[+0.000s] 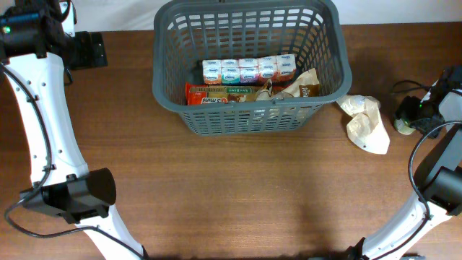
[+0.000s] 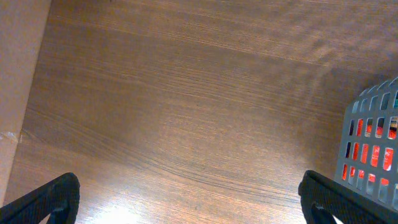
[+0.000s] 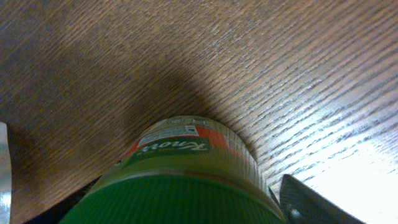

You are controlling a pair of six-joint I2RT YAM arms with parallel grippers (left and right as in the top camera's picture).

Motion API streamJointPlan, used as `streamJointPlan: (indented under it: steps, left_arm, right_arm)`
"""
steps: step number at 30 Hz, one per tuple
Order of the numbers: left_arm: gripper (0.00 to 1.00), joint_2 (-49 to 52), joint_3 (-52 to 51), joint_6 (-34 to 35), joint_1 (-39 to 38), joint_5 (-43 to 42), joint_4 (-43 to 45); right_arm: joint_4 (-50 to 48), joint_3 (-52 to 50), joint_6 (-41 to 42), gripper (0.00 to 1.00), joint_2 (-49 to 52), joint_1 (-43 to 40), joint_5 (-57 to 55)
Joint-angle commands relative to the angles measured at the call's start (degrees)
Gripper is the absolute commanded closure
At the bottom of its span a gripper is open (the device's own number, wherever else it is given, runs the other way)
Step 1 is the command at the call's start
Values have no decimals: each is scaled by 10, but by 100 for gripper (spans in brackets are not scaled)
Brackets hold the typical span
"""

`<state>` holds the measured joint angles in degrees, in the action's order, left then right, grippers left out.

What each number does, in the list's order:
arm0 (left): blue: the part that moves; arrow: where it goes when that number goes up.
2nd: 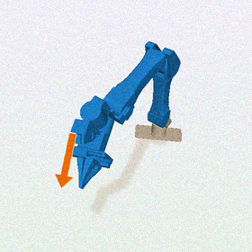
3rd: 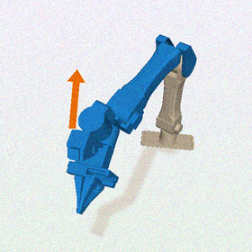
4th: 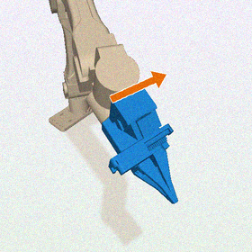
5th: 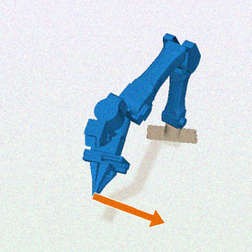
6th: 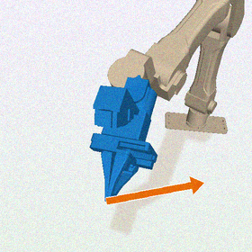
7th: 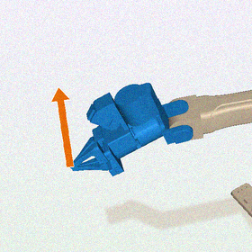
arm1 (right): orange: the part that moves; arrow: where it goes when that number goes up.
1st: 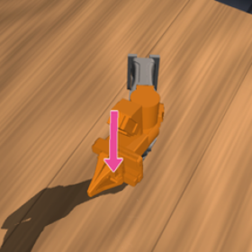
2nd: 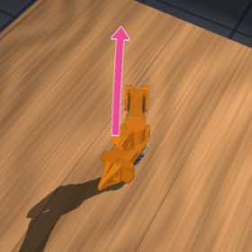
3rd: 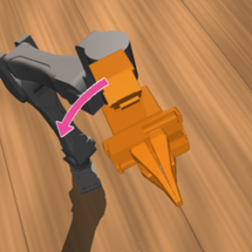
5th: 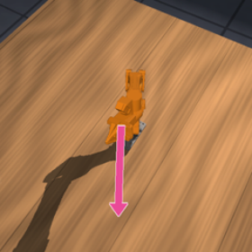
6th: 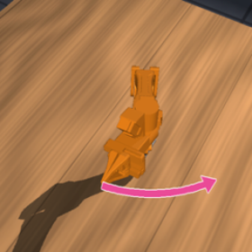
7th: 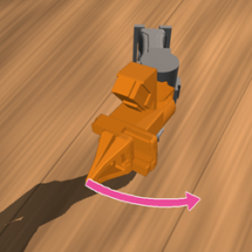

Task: Pack container
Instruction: 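Reach the right gripper down and grasp the green-lidded jar, then carry the jar into the basket and release it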

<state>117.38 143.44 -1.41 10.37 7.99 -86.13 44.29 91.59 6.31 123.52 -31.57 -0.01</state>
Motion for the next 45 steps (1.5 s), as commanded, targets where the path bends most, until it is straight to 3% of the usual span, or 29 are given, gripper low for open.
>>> streamJointPlan:
  steps: [1, 10, 23, 31, 35, 40, 45]
  left_arm:
    - [1, 0, -2, 8, 1, 2, 2]
    - [1, 0, -2, 8, 1, 2, 2]
    - [1, 0, -2, 8, 2, 2, 2]
    - [1, 0, -2, 8, 2, 2, 2]
    - [1, 0, -2, 8, 2, 2, 2]
    - [1, 0, -2, 8, 1, 2, 2]
    - [1, 0, -2, 8, 2, 2, 2]
  right_arm:
    - [-2, -7, 2, 26, 6, -3, -7]
    - [12, -7, 2, 36, 6, -3, -7]
    - [104, 39, 2, 82, -12, -3, 13]
    - [221, 200, 2, 96, -70, 2, 123]
    - [295, 325, 2, 96, -109, 28, 173]
    - [349, 472, 2, 96, -152, 103, 198]
    - [329, 577, -1, 96, -183, 248, 197]
